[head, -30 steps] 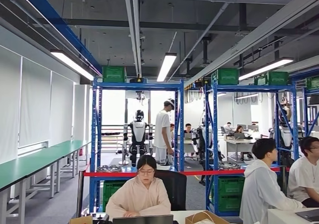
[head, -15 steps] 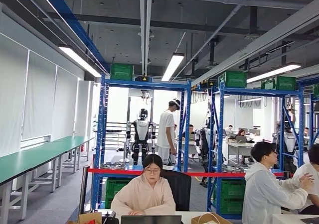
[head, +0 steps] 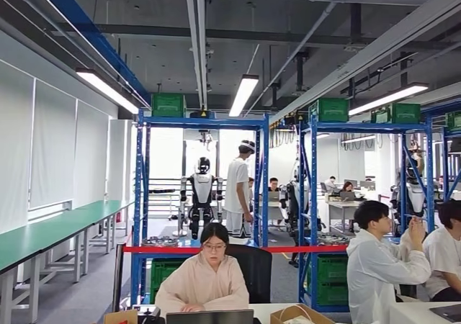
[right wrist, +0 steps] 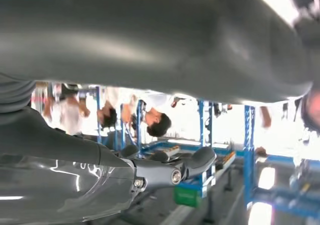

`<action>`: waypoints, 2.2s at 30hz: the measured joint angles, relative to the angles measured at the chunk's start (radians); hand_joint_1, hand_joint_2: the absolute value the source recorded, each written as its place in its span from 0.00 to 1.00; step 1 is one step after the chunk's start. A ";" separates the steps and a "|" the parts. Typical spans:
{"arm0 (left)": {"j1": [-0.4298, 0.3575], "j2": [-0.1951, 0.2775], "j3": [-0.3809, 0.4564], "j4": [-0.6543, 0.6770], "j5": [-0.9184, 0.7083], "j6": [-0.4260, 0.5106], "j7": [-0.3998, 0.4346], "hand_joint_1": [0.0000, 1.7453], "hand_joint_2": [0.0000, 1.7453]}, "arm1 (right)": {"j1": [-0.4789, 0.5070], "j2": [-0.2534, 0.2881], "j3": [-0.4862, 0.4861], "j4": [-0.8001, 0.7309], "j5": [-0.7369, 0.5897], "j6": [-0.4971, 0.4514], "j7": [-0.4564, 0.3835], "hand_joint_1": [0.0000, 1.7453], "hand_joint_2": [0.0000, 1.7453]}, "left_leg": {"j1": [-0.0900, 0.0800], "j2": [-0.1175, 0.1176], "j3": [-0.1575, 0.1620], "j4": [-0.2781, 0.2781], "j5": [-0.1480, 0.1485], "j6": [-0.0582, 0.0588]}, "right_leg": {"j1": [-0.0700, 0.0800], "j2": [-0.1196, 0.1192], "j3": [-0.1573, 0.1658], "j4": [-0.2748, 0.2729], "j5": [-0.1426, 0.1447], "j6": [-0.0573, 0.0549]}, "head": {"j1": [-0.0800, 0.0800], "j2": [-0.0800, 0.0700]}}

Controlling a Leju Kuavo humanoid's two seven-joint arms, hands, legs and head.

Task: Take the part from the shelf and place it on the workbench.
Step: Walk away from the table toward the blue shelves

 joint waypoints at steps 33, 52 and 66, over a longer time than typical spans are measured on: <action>0.001 0.002 0.073 0.000 -0.008 -0.015 0.003 0.00 0.00 | 0.514 0.418 -0.135 -0.863 -1.394 0.953 -0.279 0.00 0.00 | -0.002 0.004 -0.025 0.137 -0.095 -0.009 | 0.004 -0.003 0.014 -0.008 0.001 -0.018 | -0.001 0.000; 0.016 0.004 0.107 -0.001 -0.016 0.003 -0.002 0.00 0.00 | 0.642 0.390 -0.103 -0.861 -1.341 0.971 -0.359 0.00 0.00 | -0.018 0.013 0.049 -0.105 0.083 0.041 | -0.001 0.005 0.016 0.188 -0.119 0.030 | -0.001 0.000; 0.034 -0.006 0.180 -0.002 -0.020 0.022 -0.001 0.00 0.00 | 0.789 0.359 -0.135 -0.536 -1.165 0.890 -0.387 0.00 0.00 | -0.002 0.012 0.007 0.140 -0.036 -0.013 | 0.011 -0.010 0.044 -0.041 -0.002 -0.016 | -0.001 0.000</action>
